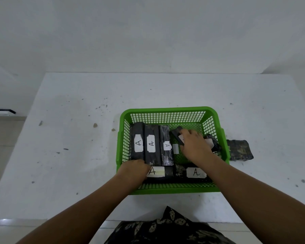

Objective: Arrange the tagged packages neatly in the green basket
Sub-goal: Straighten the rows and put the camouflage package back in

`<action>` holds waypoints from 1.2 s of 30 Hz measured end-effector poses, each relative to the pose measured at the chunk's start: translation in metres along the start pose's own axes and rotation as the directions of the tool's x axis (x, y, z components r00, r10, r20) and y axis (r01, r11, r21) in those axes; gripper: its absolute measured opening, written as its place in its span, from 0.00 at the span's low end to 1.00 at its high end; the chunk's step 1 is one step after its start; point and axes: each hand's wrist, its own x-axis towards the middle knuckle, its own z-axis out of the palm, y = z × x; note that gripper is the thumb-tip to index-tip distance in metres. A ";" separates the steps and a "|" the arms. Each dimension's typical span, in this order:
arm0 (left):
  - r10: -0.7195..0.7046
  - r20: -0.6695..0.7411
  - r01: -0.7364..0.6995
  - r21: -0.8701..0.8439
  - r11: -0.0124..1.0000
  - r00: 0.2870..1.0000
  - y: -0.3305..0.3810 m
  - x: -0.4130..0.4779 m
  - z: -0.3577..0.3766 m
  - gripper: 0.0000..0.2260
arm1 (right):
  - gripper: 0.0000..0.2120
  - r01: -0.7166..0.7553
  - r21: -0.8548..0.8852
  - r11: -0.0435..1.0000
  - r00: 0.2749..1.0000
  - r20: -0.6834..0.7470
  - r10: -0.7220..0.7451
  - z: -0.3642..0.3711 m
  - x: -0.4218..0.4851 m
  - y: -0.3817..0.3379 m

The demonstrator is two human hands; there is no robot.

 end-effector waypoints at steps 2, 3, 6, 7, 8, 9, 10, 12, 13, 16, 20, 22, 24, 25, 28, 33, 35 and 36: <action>0.002 0.027 -0.002 -0.001 1.000 1.000 -0.001 0.002 -0.002 0.09 | 0.25 -0.002 0.073 0.997 1.000 -0.016 0.003 -0.003 0.001 -0.002; 0.004 0.045 -0.004 -0.013 1.000 0.999 -0.001 0.003 -0.004 0.09 | 0.26 -0.005 0.104 0.995 1.000 -0.023 0.007 -0.004 0.003 -0.003; 0.030 0.034 -0.024 -0.154 0.988 0.999 -0.003 0.003 -0.009 0.09 | 0.26 -0.014 0.193 0.981 0.999 -0.046 0.024 -0.009 0.005 -0.005; 0.038 -0.021 -0.042 -0.207 0.978 0.999 -0.005 0.003 -0.012 0.09 | 0.26 -0.030 0.245 0.969 0.998 -0.047 0.043 -0.010 0.006 -0.006; 0.046 -0.107 -0.070 -0.236 0.969 0.993 -0.008 0.002 -0.014 0.10 | 0.25 -0.052 0.298 0.953 0.997 -0.045 0.068 -0.011 0.007 -0.007; 0.055 -0.216 -0.106 -0.230 0.967 0.975 -0.012 0.003 -0.017 0.10 | 0.25 -0.074 0.341 0.937 0.995 -0.039 0.093 -0.012 0.007 -0.008; 0.068 -0.332 -0.138 -0.193 0.971 0.941 -0.017 0.005 -0.018 0.11 | 0.24 -0.091 0.367 0.926 0.993 -0.033 0.110 -0.011 0.006 -0.009; 0.071 -0.514 -0.134 -0.086 0.987 0.855 -0.027 0.009 -0.023 0.13 | 0.20 -0.105 0.384 0.917 0.993 -0.010 0.118 -0.006 0.005 -0.011; 0.053 -0.575 -0.107 -0.061 0.992 0.816 -0.033 0.011 -0.026 0.15 | 0.18 -0.110 0.380 0.918 0.993 0.012 0.114 -0.002 0.004 -0.012; -0.031 -0.671 -0.023 -0.071 0.997 0.741 -0.048 0.020 -0.028 0.13 | 0.12 -0.131 0.353 0.926 0.991 0.056 0.119 0.005 0.002 -0.014; -0.145 -0.556 0.082 -0.138 0.987 0.818 -0.053 0.030 -0.027 0.12 | 0.13 -0.093 0.256 0.962 0.995 0.051 0.083 0.006 0.000 -0.015; -0.161 -0.502 0.124 -0.107 0.987 0.850 -0.051 0.033 -0.028 0.15 | 0.14 -0.014 0.119 0.993 1.000 0.002 0.014 0.002 -0.002 -0.013; -0.175 -0.482 0.168 -0.059 0.984 0.858 -0.051 0.034 -0.028 0.15 | 0.14 0.048 -0.074 0.996 0.995 -0.079 -0.054 -0.008 -0.005 -0.009; -0.176 -0.483 0.178 -0.042 0.983 0.858 -0.051 0.034 -0.028 0.15 | 0.14 0.057 -0.176 0.983 0.991 -0.110 -0.077 -0.015 -0.007 -0.007; -0.182 -0.517 0.185 -0.045 0.982 0.837 -0.051 0.037 -0.031 0.10 | 0.15 0.042 -0.375 0.926 0.994 -0.081 -0.078 -0.033 -0.011 0.005; -0.237 -0.538 0.234 -0.074 0.969 0.809 -0.051 0.043 -0.039 0.07 | 0.22 0.095 -0.593 0.799 0.994 0.094 -0.048 -0.035 -0.018 0.022; -0.228 -0.545 0.242 -0.047 0.969 0.807 -0.051 0.045 -0.036 0.07 | 0.25 0.111 -0.638 0.762 0.993 0.103 -0.058 -0.031 -0.021 0.026; -0.218 -0.551 0.245 -0.025 0.969 0.805 -0.052 0.046 -0.034 0.07 | 0.26 0.112 -0.648 0.753 0.993 0.094 -0.067 -0.029 -0.021 0.028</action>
